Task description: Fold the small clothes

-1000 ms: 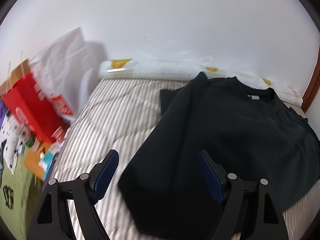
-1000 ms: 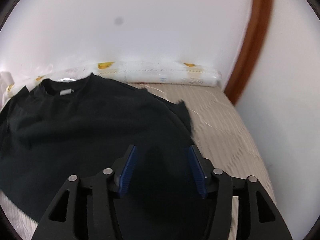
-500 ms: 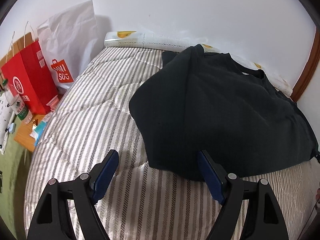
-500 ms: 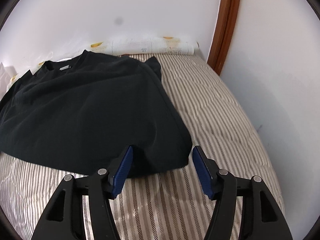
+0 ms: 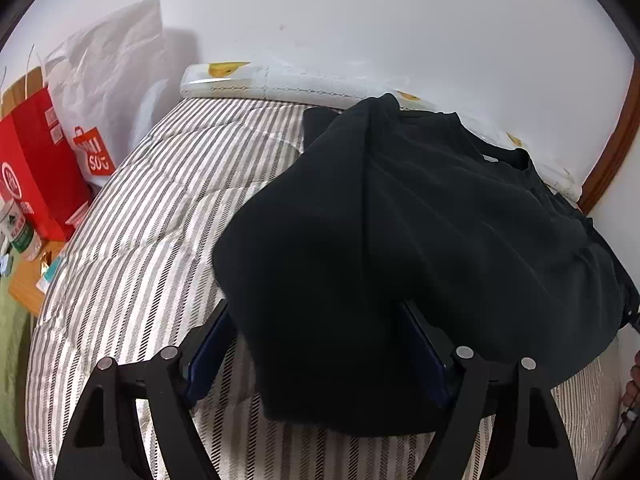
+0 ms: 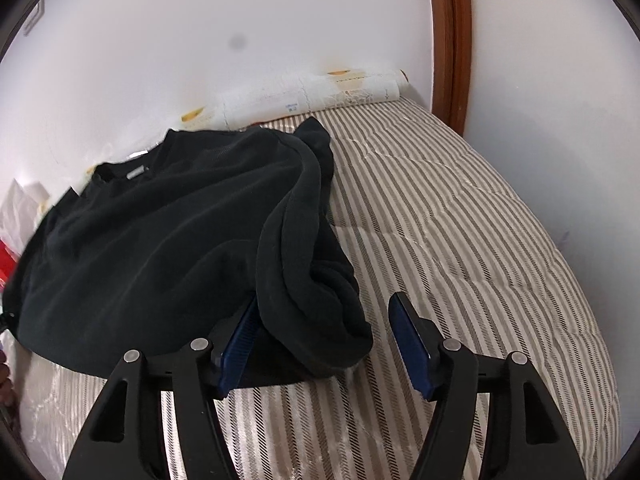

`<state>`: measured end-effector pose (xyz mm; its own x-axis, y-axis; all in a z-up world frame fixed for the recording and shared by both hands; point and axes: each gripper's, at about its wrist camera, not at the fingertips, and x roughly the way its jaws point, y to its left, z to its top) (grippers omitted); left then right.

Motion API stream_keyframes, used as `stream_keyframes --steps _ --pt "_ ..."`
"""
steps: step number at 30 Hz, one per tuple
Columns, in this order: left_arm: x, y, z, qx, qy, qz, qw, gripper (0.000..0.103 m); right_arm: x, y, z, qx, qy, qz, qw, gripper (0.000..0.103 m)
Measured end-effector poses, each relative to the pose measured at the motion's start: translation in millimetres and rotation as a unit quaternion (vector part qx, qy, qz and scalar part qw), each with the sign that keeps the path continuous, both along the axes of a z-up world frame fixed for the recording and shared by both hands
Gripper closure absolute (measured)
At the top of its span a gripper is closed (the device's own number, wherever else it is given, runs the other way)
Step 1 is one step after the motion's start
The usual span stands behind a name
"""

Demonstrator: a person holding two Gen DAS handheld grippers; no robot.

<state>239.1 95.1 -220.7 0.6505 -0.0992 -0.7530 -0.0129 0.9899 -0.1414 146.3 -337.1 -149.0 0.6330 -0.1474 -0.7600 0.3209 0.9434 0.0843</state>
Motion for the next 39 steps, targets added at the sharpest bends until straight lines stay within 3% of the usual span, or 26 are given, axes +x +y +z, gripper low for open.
stream_keyframes --steps 5,11,12,15,19,33,39 --pt "-5 -2 2 -0.008 -0.003 -0.007 0.9999 0.04 -8 3 19 0.014 -0.037 0.017 0.999 0.038" --pt "-13 -9 5 0.006 -0.01 -0.006 0.9999 0.057 12 9 4 -0.007 0.004 -0.001 1.0 0.039" --pt "-16 -9 6 0.008 -0.013 -0.005 0.9999 0.063 10 10 4 -0.01 0.0 -0.001 1.0 0.046" --pt "-24 -8 10 0.006 -0.021 -0.007 0.9997 0.078 3 16 8 -0.024 -0.003 0.006 1.0 0.08" --pt "-38 -9 15 0.008 -0.029 -0.008 0.9995 0.082 -12 19 14 -0.031 -0.01 0.011 0.999 0.085" --pt "-131 -9 15 0.0 -0.032 -0.01 0.9994 0.083 -89 30 37 -0.028 -0.021 0.007 0.999 0.086" --pt "-151 -10 14 0.002 -0.034 -0.011 0.9993 0.081 -116 35 36 -0.036 -0.019 0.006 0.999 0.086"
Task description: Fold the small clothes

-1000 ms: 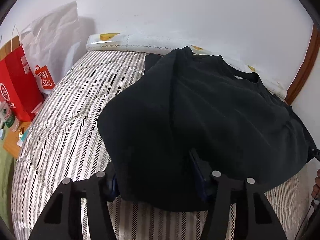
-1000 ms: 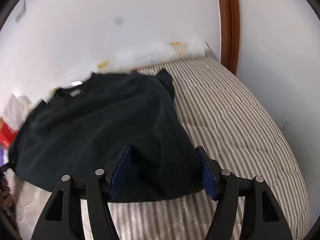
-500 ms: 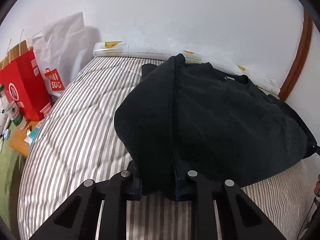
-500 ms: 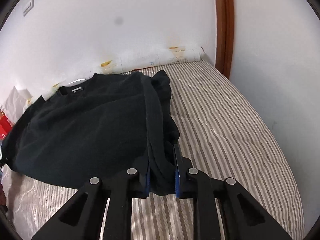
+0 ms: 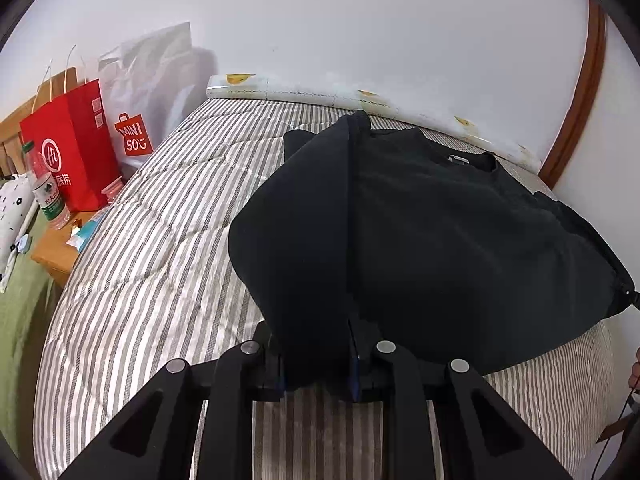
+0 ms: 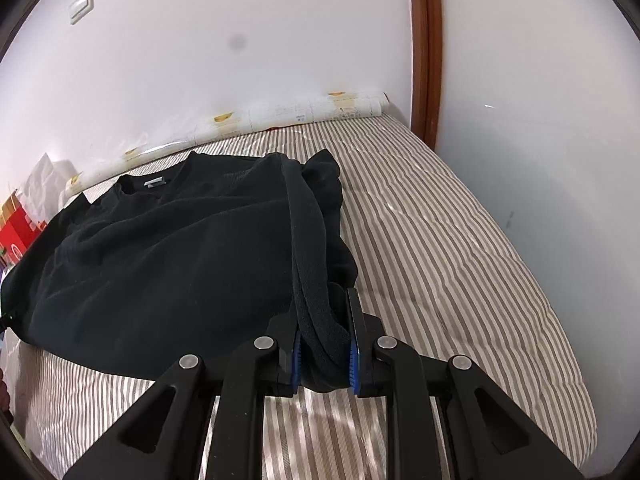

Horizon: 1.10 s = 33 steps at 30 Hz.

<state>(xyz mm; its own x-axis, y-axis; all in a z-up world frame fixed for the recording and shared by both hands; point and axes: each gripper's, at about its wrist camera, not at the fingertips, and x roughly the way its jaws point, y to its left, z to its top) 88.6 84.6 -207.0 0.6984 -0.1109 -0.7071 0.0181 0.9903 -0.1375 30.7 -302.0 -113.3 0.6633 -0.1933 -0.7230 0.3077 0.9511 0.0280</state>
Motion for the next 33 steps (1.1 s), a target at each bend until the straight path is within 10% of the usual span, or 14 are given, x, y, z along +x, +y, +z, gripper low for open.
stream_keyframes --steps 4,8,19,33 --pt "-1 2 1 0.01 0.005 0.014 0.9998 0.07 -4 4 -1 -0.013 0.01 -0.001 1.0 0.08" --pt "3 11 11 0.047 -0.006 0.062 0.997 0.036 -4 10 12 -0.04 -0.001 0.005 0.999 0.076" --pt "51 8 48 0.023 -0.024 0.053 0.9981 0.033 57 20 56 -0.051 -0.035 0.029 0.998 0.062" --pt "178 -49 33 0.044 0.007 0.001 0.999 0.033 189 11 10 -0.054 0.027 0.027 0.998 0.055"
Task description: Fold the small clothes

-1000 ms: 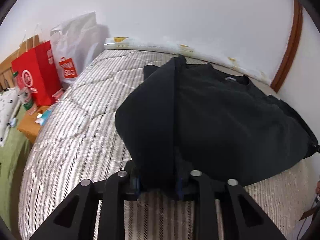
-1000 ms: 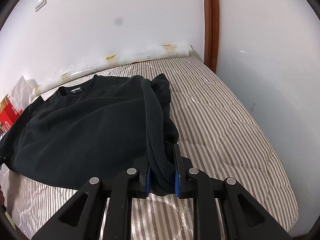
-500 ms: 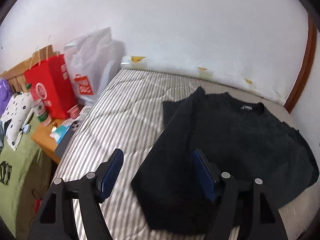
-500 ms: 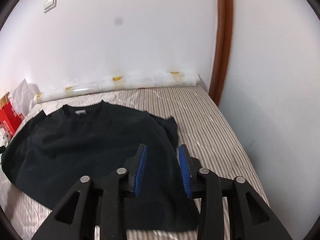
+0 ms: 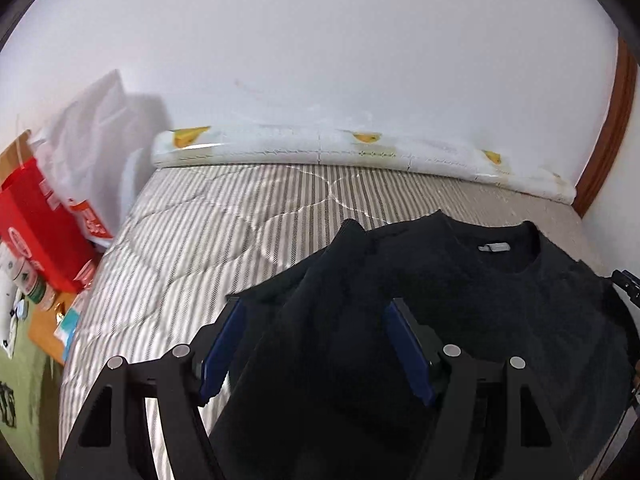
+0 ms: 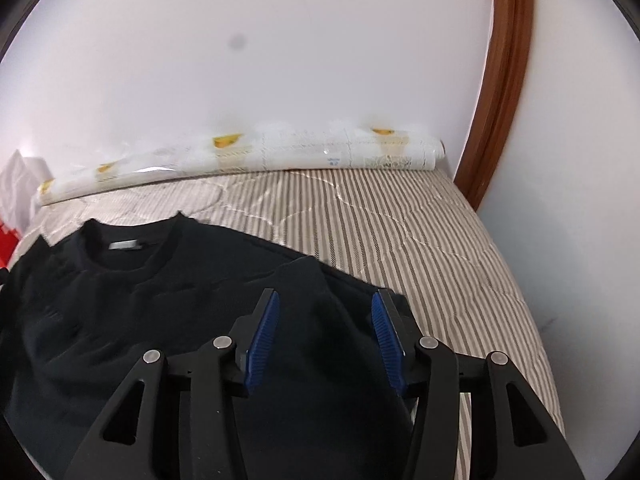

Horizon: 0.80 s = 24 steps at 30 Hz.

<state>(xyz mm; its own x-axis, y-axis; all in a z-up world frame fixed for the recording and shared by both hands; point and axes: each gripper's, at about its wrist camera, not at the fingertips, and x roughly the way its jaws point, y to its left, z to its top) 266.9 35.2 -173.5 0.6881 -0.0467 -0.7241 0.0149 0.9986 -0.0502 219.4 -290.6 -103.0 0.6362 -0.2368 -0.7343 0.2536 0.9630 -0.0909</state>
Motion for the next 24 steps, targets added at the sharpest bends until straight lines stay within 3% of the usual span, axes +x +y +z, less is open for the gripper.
stream_keyframes --steps 7,11,13,14,15,21,24 --pt "30 -3 -26 -0.003 0.033 -0.01 0.9994 0.033 30 -17 -36 0.012 0.047 -0.009 0.999 0.055" --pt "29 -1 -30 -0.004 0.03 -0.009 0.9995 0.052 37 -20 -46 0.028 0.067 -0.003 0.997 0.056" --pt "25 0 -26 -0.002 0.017 -0.007 0.9998 0.073 38 -16 -47 0.034 0.068 0.013 0.997 0.081" --pt "23 0 -25 -0.009 0.013 -0.013 0.9998 0.085 37 -14 -46 0.027 0.065 0.013 0.997 0.081" --pt "21 2 -23 -0.016 0.009 -0.014 0.9997 0.088 35 -12 -43 0.023 0.054 0.015 0.998 0.083" --pt "15 11 -19 -0.025 -0.008 -0.004 0.9996 0.089 20 -22 -6 0.041 -0.052 0.007 0.998 0.085" --pt "17 15 -23 -0.04 0.004 -0.003 0.9992 0.088 33 -20 -18 0.033 -0.029 0.002 0.999 0.085"
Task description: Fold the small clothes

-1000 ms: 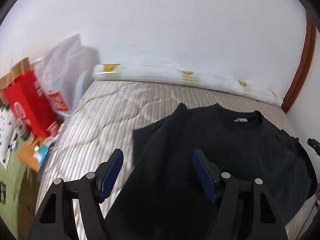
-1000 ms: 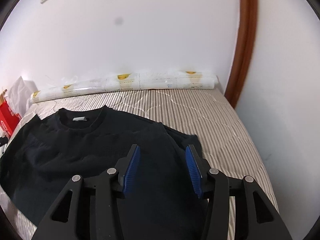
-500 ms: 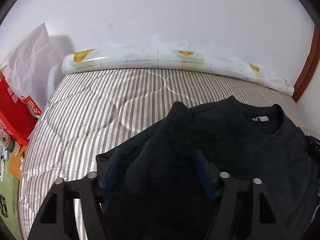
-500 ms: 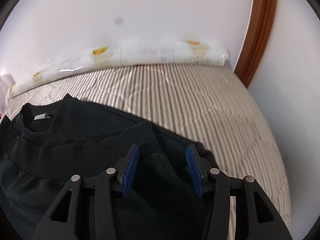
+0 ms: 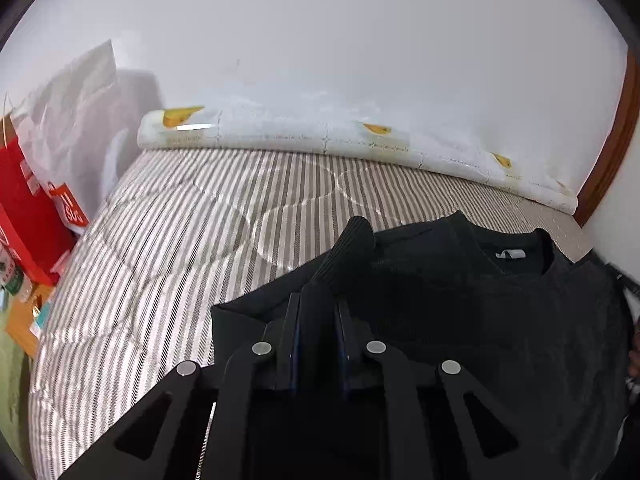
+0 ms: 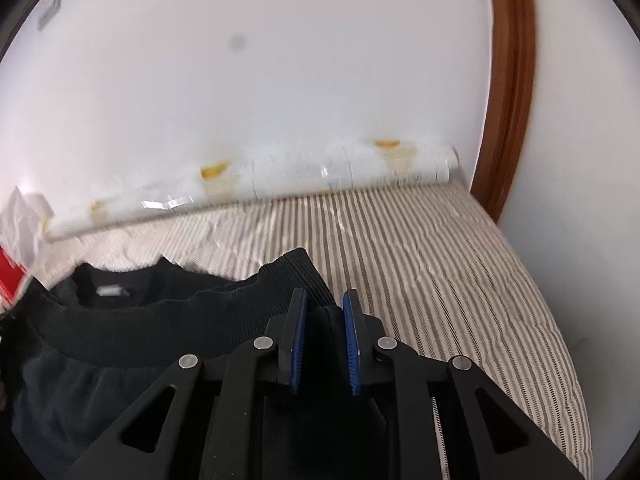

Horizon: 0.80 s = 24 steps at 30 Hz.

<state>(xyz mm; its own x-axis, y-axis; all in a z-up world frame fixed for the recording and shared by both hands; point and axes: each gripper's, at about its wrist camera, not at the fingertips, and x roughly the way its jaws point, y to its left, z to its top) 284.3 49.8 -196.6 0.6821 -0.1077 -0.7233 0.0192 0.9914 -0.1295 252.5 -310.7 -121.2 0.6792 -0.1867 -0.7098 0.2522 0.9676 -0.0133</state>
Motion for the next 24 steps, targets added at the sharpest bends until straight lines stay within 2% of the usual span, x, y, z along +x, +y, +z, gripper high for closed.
stream_keyframes --steps 3,5,8,9,11,15,18,22,23,24 --pt "1 -2 -3 0.008 0.005 0.002 1.0 0.086 18 1 -27 -0.002 0.059 -0.007 0.998 0.084" --pt "2 -3 -4 0.013 0.005 0.003 0.9999 0.083 21 -3 -32 0.011 0.071 -0.01 0.997 0.083" --pt "2 -5 -4 0.023 0.009 0.003 0.9997 0.076 15 -4 -25 0.006 0.063 -0.024 0.998 0.065" --pt "2 -5 -3 0.028 0.01 0.005 0.9995 0.067 14 -3 -23 0.0 0.064 -0.029 0.998 0.059" --pt "-2 -4 0 0.03 0.011 0.005 0.9995 0.061 9 0 -18 -0.005 0.063 -0.033 0.997 0.058" --pt "-15 3 6 0.026 0.017 0.011 0.9995 0.061 -2 24 -1 -0.013 0.055 -0.013 0.998 0.056" --pt "-29 9 12 0.029 0.019 0.019 0.9992 0.06 -8 55 14 -0.033 0.05 0.015 0.998 0.051" --pt "-57 27 26 0.026 0.009 0.032 0.9991 0.059 -15 101 35 -0.036 0.036 0.05 0.997 0.05" --pt "-65 31 29 0.027 0.005 0.036 0.999 0.055 -17 110 39 -0.034 0.032 0.056 0.997 0.05" --pt "-74 37 33 0.026 0.0 0.04 0.9989 0.045 -20 121 44 -0.03 0.028 0.065 0.997 0.05"
